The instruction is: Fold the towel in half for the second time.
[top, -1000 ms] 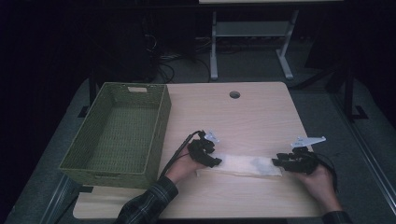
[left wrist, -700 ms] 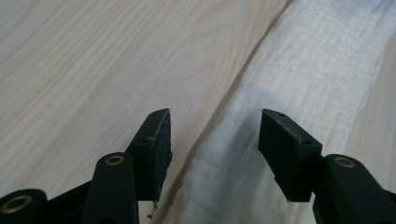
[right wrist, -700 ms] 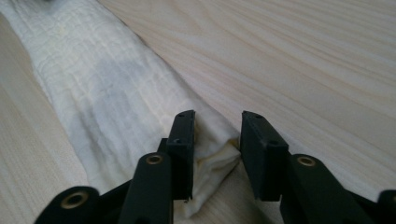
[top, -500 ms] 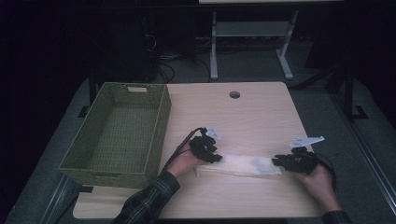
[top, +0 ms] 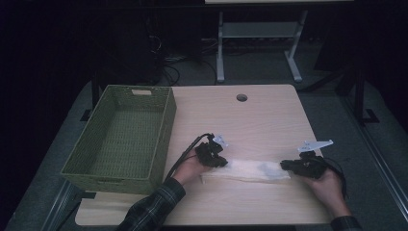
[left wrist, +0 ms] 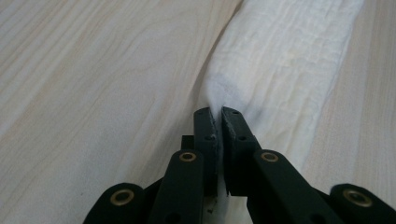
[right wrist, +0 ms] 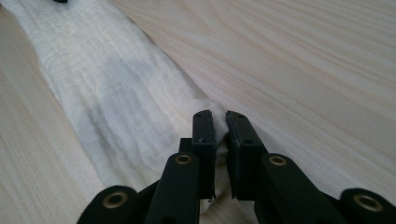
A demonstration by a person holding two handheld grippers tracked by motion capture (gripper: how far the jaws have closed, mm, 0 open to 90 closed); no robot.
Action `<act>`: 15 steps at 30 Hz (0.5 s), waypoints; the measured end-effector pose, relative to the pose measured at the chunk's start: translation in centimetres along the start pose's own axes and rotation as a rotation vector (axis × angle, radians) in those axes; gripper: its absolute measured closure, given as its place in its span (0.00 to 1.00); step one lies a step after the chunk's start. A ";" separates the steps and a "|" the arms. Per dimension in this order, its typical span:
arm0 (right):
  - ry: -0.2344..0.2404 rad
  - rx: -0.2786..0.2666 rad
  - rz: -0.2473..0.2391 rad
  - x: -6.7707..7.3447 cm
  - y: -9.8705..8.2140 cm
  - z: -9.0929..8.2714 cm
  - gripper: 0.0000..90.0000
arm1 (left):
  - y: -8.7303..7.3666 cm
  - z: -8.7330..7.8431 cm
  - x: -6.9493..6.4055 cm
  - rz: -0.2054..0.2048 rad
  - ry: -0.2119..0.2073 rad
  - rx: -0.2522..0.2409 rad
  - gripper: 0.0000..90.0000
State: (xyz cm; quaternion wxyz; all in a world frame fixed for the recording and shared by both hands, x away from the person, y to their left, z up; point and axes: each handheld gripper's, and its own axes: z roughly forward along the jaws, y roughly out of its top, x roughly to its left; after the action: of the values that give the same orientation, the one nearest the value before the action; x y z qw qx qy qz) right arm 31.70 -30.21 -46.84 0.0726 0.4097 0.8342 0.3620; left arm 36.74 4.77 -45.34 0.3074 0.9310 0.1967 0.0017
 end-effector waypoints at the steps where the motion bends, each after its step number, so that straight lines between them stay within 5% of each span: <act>1: -0.006 -0.004 -0.013 0.0 0.0 0.0 0.92 | -0.1 -0.1 -0.1 -0.018 -0.008 -0.009 0.95; 15: -0.032 -0.074 -0.019 -0.3 2.0 -1.0 0.93 | 0.3 -4.1 -1.3 -0.050 -0.027 -0.118 0.96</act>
State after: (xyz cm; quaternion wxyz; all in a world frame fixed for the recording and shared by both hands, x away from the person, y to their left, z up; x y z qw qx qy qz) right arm 32.75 -30.11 -44.83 0.1046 0.4046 0.8228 0.3853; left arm 35.19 6.43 -41.68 0.3642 0.9061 0.2152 -0.0071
